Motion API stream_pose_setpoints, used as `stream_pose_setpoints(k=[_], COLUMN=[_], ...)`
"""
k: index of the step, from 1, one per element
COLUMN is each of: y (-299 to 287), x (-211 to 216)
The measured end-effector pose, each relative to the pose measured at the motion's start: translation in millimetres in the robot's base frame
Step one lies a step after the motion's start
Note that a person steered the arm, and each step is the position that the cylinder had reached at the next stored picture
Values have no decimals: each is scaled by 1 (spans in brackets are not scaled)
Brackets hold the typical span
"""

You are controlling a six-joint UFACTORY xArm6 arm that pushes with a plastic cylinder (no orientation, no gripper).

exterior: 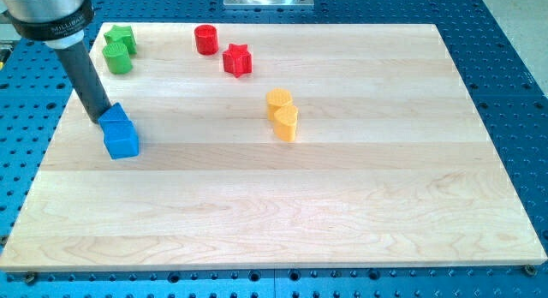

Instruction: Move the blue blocks towards the center left corner

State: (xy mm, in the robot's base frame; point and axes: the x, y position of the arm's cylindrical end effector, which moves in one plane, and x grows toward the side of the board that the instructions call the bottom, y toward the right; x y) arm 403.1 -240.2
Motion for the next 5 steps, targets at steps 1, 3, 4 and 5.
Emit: stream_pose_setpoints(k=[1, 3, 4, 5], y=[62, 106, 82, 60], x=[0, 35, 35, 34])
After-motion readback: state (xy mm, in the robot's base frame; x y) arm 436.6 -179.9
